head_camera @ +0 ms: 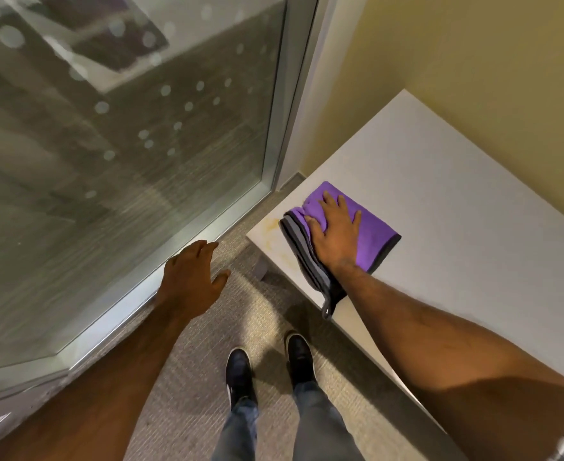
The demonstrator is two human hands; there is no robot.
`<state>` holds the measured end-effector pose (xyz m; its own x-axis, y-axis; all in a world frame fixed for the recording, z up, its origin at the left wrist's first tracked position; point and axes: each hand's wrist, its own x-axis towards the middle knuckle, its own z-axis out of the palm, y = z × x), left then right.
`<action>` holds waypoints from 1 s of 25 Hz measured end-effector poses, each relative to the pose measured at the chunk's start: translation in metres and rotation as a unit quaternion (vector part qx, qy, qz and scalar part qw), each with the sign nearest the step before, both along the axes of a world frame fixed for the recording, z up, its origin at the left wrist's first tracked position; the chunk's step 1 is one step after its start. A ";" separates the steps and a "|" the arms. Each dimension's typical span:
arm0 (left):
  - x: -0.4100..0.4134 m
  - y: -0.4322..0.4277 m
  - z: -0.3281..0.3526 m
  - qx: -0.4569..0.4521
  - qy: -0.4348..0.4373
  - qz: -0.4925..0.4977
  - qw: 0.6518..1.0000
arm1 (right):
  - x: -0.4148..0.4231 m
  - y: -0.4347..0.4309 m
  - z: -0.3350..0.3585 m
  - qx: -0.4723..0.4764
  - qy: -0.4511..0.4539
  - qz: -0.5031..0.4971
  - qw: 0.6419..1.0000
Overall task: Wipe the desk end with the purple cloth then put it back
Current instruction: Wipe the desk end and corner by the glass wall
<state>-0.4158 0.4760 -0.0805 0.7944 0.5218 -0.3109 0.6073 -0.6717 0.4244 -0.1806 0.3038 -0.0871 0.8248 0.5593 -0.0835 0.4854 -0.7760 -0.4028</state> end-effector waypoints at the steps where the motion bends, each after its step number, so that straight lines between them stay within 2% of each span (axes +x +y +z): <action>1: -0.002 0.001 -0.001 0.001 -0.001 0.003 1.000 | 0.000 0.006 0.002 0.004 0.008 0.018 1.000; 5: -0.010 -0.003 -0.003 -0.008 0.019 0.013 1.000 | -0.016 -0.028 0.003 0.041 0.027 0.130 0.990; 8: -0.012 -0.006 -0.005 -0.010 0.011 0.005 1.000 | -0.015 -0.061 0.002 0.048 0.031 0.118 0.991; 12: -0.014 -0.004 -0.005 -0.002 0.017 0.005 1.000 | 0.000 -0.012 0.008 0.032 0.037 0.043 0.998; 15: -0.017 -0.004 -0.004 0.011 0.028 -0.001 1.000 | -0.023 -0.001 0.008 0.038 0.039 0.110 0.992; 18: -0.014 -0.002 -0.001 0.011 0.024 0.002 1.000 | -0.045 -0.046 0.005 0.061 0.032 0.152 0.986; 21: -0.013 0.000 -0.002 0.022 0.018 -0.002 1.000 | -0.030 -0.069 0.004 0.051 0.022 0.105 0.993; 25: -0.016 0.003 -0.009 0.022 0.023 -0.014 0.999 | -0.024 -0.017 0.005 0.012 0.013 0.031 0.999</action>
